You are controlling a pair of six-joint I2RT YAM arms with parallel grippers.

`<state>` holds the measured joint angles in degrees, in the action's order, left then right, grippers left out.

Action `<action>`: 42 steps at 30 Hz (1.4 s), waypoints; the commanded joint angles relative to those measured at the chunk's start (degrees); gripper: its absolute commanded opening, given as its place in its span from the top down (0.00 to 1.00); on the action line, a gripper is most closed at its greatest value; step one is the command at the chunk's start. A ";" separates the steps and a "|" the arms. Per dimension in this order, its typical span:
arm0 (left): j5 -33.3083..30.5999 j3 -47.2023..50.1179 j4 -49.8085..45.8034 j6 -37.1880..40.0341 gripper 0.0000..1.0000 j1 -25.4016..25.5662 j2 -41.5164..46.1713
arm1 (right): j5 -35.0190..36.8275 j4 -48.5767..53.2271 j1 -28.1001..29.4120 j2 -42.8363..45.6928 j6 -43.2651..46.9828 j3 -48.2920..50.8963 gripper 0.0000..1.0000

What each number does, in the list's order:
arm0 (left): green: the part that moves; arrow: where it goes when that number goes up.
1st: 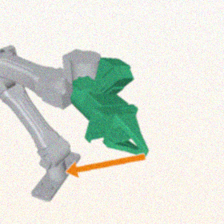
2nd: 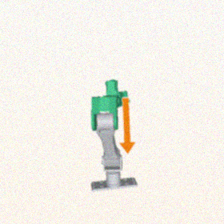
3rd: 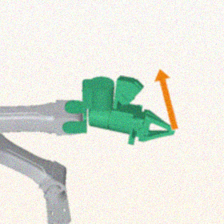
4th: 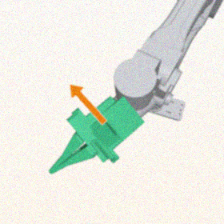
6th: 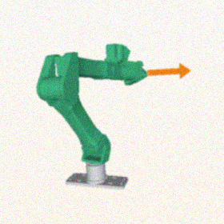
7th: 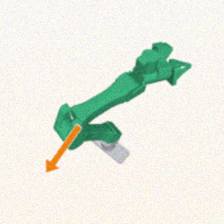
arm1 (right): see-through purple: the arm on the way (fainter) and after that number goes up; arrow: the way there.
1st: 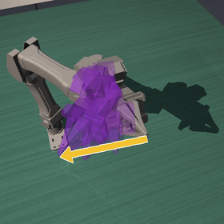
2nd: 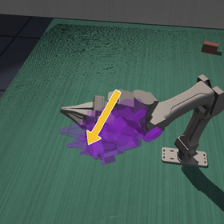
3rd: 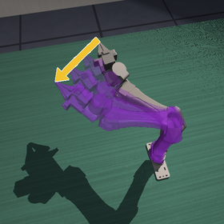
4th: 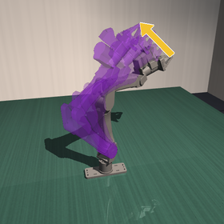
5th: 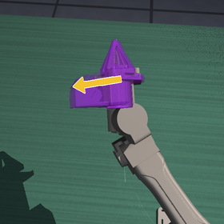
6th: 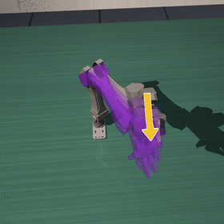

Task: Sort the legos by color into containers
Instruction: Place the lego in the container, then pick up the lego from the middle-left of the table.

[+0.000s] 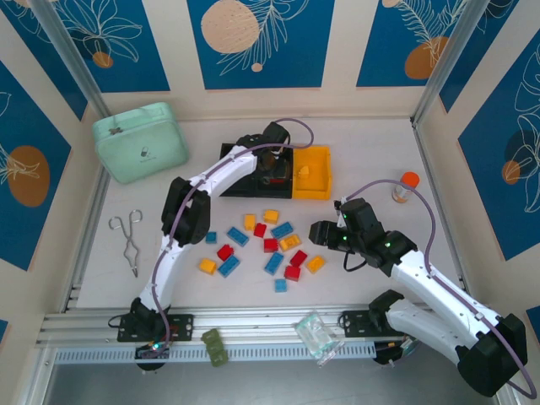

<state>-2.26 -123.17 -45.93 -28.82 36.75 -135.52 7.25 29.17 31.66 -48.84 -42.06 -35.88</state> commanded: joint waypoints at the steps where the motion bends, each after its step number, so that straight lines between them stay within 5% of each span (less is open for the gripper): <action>1: -1.30 -1.84 -1.78 0.71 0.43 0.54 -0.30 | -1.53 -0.10 -0.28 0.98 -0.38 0.45 0.44; 14: 1.66 1.29 -0.56 0.71 0.36 1.93 8.11 | -2.24 0.45 -0.28 0.20 -0.56 -0.86 0.43; 30: 5.27 46.36 7.72 6.80 0.34 2.18 44.23 | -11.14 0.87 3.57 0.60 7.04 -3.92 0.38; 42: 2.72 66.32 4.21 6.72 0.34 1.92 57.38 | -15.25 0.45 8.24 0.62 8.71 -2.32 0.38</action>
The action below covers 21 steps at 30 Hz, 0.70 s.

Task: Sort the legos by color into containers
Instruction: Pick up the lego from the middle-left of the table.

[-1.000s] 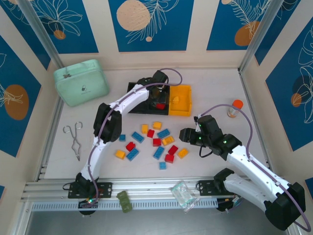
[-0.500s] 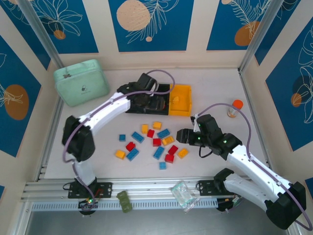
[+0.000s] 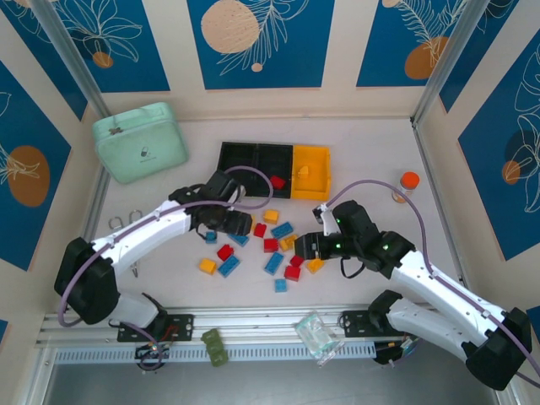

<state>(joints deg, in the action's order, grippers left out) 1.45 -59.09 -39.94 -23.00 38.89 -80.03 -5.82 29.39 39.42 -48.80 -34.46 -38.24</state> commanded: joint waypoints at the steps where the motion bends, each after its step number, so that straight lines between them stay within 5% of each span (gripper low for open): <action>1: -0.94 2.96 -1.85 0.78 0.34 -0.22 2.15 | -2.17 0.30 0.57 0.62 1.12 0.15 0.38; 21: -3.05 9.87 1.60 0.54 0.36 -0.43 -6.18 | -0.48 -1.97 2.77 -1.13 -1.12 1.97 0.38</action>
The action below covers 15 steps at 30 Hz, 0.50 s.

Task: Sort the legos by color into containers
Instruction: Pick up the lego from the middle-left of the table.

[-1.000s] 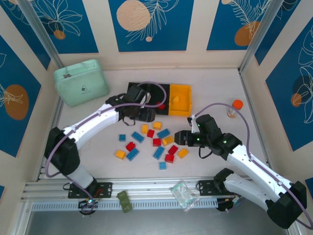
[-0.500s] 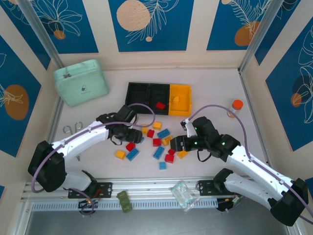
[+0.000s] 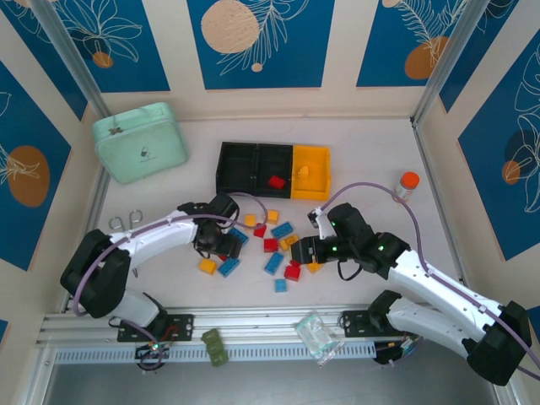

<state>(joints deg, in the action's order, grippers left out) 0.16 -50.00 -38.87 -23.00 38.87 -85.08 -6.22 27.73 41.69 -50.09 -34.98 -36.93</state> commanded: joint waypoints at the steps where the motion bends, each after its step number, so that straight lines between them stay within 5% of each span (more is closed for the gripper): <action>1: -2.45 0.78 0.47 0.52 0.37 -0.51 -1.53 | 0.01 -0.33 0.48 0.18 -0.61 0.80 0.38; 15: -0.21 2.23 3.71 0.85 0.57 -3.24 -2.72 | 0.86 -1.30 0.79 -0.10 -1.45 1.26 0.38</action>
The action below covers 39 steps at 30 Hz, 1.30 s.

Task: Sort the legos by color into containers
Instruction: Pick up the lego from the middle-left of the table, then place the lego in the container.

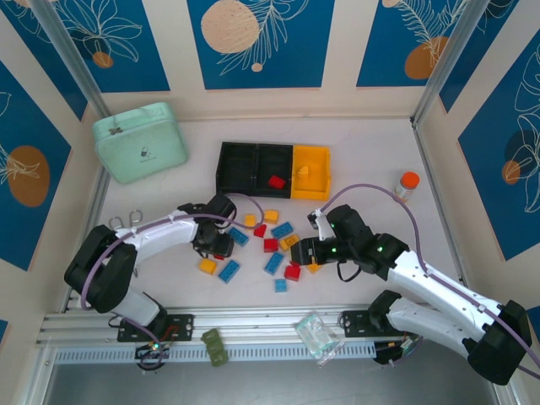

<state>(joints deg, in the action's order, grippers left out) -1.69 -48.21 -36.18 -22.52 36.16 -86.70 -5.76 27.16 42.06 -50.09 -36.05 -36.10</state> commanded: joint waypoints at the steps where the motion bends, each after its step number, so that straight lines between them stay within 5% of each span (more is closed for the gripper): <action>1: 1.83 0.48 1.11 0.21 0.60 -0.56 -1.26 | 0.40 -0.70 0.38 -0.18 -0.26 0.41 0.38; 6: 1.69 -1.07 -0.03 -0.13 0.73 -0.51 0.22 | 0.83 -0.88 0.47 -0.18 -0.44 0.36 0.38; 21: 8.56 -15.07 -0.01 -3.31 0.76 -0.43 -0.47 | 7.07 1.49 -0.96 -0.10 -0.64 -1.67 0.38; 39: 6.65 -51.81 -7.03 -2.53 0.76 -0.47 -26.86 | 9.27 3.36 -6.20 3.83 -3.25 0.43 0.38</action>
<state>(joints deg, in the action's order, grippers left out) 6.74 -94.85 -38.74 -26.02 36.12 -110.15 2.87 29.65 36.25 -47.75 -38.04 -36.62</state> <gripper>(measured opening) 0.305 0.617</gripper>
